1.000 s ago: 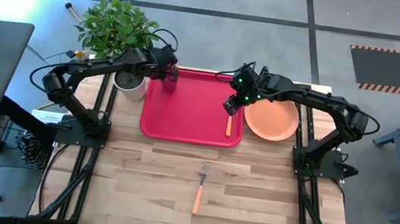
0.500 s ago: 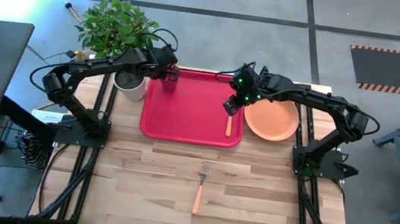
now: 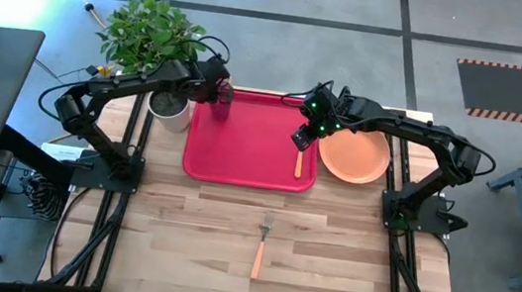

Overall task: Pick and place plate/cup/fork/spoon on tray
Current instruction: Put the violet cup on the top left of the red tray

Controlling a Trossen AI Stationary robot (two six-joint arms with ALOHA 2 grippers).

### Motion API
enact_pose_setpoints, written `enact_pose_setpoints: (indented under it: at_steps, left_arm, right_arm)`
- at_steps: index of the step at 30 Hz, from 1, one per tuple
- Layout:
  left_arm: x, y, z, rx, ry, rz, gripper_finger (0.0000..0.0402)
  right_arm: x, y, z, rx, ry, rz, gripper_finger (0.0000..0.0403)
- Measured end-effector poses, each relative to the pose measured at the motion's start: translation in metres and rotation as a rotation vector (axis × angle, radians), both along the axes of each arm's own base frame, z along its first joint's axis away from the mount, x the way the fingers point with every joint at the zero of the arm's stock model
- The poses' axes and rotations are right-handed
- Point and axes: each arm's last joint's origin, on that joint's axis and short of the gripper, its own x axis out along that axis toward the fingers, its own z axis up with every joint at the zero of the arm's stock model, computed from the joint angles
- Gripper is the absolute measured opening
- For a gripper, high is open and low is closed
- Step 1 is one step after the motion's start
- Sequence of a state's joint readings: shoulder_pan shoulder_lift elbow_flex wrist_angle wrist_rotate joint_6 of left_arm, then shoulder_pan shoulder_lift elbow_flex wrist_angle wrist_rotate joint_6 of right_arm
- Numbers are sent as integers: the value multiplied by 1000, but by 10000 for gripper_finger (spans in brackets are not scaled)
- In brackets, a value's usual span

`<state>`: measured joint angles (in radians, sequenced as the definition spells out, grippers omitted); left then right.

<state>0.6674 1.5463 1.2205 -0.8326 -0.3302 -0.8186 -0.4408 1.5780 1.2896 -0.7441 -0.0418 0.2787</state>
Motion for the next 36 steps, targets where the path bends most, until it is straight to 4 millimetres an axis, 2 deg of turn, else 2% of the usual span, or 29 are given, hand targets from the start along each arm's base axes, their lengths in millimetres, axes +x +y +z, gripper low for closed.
enact_pose_setpoints:
  at_steps: [6,20,36]
  left_arm:
    - [0,0,0,2,3,-7,106]
    - [-6,-4,18,73,-53,2,104]
    - [-8,-8,23,76,-62,-6,103]
  right_arm:
    - [0,0,0,0,0,0,105]
    - [0,0,0,0,0,0,105]
    - [0,0,0,0,0,0,105]
